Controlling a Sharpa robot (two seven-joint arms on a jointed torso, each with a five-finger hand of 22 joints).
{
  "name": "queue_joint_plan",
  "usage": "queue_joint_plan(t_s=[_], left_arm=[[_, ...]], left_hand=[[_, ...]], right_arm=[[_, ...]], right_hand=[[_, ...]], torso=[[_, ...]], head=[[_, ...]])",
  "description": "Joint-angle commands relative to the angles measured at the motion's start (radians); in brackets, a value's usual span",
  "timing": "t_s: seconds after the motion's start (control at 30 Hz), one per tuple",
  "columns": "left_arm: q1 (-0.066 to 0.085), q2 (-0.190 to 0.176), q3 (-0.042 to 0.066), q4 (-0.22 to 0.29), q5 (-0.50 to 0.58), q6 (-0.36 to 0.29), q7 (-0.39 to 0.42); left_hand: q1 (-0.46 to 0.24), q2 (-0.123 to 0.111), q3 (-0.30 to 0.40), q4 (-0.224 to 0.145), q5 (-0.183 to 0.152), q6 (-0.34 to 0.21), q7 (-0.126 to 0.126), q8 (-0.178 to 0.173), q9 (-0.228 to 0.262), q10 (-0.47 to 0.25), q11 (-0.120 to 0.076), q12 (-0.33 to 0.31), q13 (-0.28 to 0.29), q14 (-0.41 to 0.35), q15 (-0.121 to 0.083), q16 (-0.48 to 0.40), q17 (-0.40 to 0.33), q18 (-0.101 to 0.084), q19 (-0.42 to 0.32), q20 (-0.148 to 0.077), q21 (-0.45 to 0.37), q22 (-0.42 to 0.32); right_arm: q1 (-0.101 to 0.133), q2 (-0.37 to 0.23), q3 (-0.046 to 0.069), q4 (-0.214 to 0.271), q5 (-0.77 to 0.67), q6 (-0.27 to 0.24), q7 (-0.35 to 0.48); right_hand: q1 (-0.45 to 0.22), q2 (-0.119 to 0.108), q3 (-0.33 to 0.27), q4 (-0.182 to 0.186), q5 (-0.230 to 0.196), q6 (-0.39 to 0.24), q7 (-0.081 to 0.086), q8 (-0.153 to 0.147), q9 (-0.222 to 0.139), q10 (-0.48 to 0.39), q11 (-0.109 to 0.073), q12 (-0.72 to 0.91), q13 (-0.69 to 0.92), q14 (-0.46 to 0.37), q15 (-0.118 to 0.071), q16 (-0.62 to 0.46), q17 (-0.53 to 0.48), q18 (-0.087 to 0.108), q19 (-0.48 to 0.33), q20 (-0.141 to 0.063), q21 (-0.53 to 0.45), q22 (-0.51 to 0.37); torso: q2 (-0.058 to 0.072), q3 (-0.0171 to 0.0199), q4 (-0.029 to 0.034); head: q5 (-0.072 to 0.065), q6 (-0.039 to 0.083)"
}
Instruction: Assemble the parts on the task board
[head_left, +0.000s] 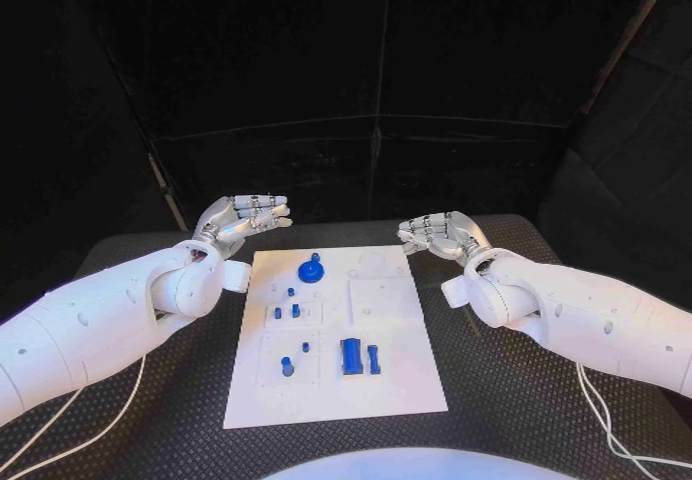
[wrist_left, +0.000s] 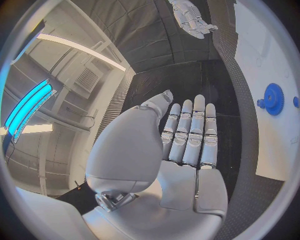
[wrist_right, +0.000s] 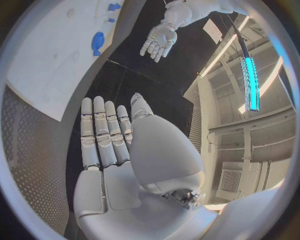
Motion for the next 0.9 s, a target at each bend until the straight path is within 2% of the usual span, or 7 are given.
queue_joint_plan(t_s=[0.03,0.37,0.4,0.8,0.83,0.87,0.9], left_arm=[[0.0,0.033,0.001,-0.049,0.108,-0.075,0.067],[-0.001,0.121,0.002,-0.166,0.15,-0.131,0.083],[-0.002,0.11,0.0,-0.15,0.102,-0.08,0.042],[0.013,0.051,-0.041,0.034,0.109,-0.265,0.075],[0.016,0.041,-0.048,0.063,0.11,-0.294,0.08],[0.018,0.032,-0.055,0.093,0.111,-0.323,0.085],[0.02,0.022,-0.061,0.124,0.112,-0.354,0.091]], left_hand=[[-0.015,0.002,-0.021,0.007,-0.004,-0.038,-0.015,-0.005,-0.001,-0.026,0.027,-0.029,-0.001,-0.02,0.026,-0.067,-0.031,0.017,-0.023,0.017,-0.034,-0.043],[-0.016,0.034,-0.121,0.02,-0.002,-0.09,0.015,-0.008,-0.002,-0.189,0.015,-0.049,-0.003,-0.086,0.033,-0.224,-0.104,0.01,-0.152,0.029,-0.046,-0.193],[-0.441,0.118,-0.168,-0.027,-0.049,-0.365,-0.042,-0.069,-0.065,-0.452,-0.036,-0.108,-0.064,-0.353,-0.017,-0.297,-0.136,-0.051,-0.318,-0.059,-0.105,-0.273],[-0.809,0.118,-0.214,-0.133,-0.093,-0.605,-0.089,-0.069,-0.065,-0.685,-0.082,-0.108,-0.064,-0.587,-0.06,-0.297,-0.214,-0.077,-0.469,-0.136,-0.105,-0.348],[-0.837,0.118,-0.287,-0.133,-0.163,-0.623,-0.093,-0.069,-0.065,-0.703,-0.085,-0.108,-0.064,-0.605,-0.132,-0.297,-0.214,-0.083,-0.48,-0.142,-0.105,-0.353],[-0.86,0.118,-0.287,-0.133,-0.163,-0.638,-0.096,-0.069,-0.065,-0.717,-0.157,-0.108,-0.064,-0.619,-0.132,-0.297,-0.214,-0.088,-0.49,-0.146,-0.105,-0.358],[-0.882,0.118,-0.287,-0.133,-0.163,-0.652,-0.099,-0.069,-0.065,-0.73,-0.157,-0.108,-0.064,-0.633,-0.132,-0.297,-0.214,-0.088,-0.499,-0.151,-0.105,-0.362]], right_arm=[[0.009,0.049,0.0,-0.087,0.164,0.102,0.135],[0.016,0.164,0.001,-0.237,0.187,0.181,0.158],[0.013,0.148,-0.001,-0.222,0.143,0.104,0.107],[0.058,0.078,-0.053,-0.036,0.264,-0.065,0.16],[0.065,0.067,-0.061,-0.008,0.283,-0.091,0.169],[0.072,0.056,-0.07,0.022,0.302,-0.118,0.177],[0.079,0.045,-0.078,0.052,0.322,-0.146,0.186]], right_hand=[[0.002,0.014,0.002,-0.025,-0.01,0.012,0.003,-0.051,-0.028,0.007,0.005,-0.054,-0.103,-0.002,0.015,-0.091,-0.077,0.01,0.021,0.02,-0.079,-0.059],[-0.076,0.04,-0.025,-0.096,-0.018,0.005,0.005,-0.116,-0.091,-0.017,0.025,-0.138,-0.254,-0.036,0.05,-0.242,-0.225,0.011,0.035,0.055,-0.251,-0.187],[-0.507,-0.031,0.015,-0.125,-0.069,-0.268,-0.055,-0.179,-0.162,-0.302,-0.027,-0.172,-0.345,-0.329,0.002,-0.311,-0.247,-0.052,-0.215,-0.031,-0.313,-0.249],[-0.886,-0.031,0.103,-0.206,-0.119,-0.506,-0.104,-0.179,-0.162,-0.551,-0.073,-0.261,-0.345,-0.582,-0.04,-0.311,-0.317,-0.08,-0.427,-0.098,-0.379,-0.313],[-0.917,-0.031,0.103,-0.206,-0.123,-0.525,-0.108,-0.179,-0.162,-0.571,-0.076,-0.261,-0.345,-0.603,-0.11,-0.311,-0.317,-0.08,-0.445,-0.104,-0.384,-0.318],[-0.941,-0.031,0.103,-0.206,-0.126,-0.541,-0.111,-0.179,-0.162,-0.587,-0.149,-0.261,-0.345,-0.619,-0.11,-0.311,-0.317,-0.087,-0.458,-0.109,-0.388,-0.322],[-0.962,-0.031,0.103,-0.206,-0.198,-0.554,-0.114,-0.179,-0.162,-0.601,-0.149,-0.261,-0.345,-0.633,-0.11,-0.311,-0.317,-0.091,-0.471,-0.112,-0.391,-0.325]], torso=[[-0.021,-0.0038,-0.0005],[-0.034,0.001,0.0056],[-0.027,-0.0019,0.002],[-0.017,0.0283,0.0404],[-0.016,0.0297,0.0421],[-0.016,0.0306,0.0433],[-0.016,0.0311,0.0439]], head=[[0.003,0.028],[0.026,0.092],[0.014,0.072],[0.046,0.139],[0.047,0.142],[0.048,0.144],[0.049,0.145]])
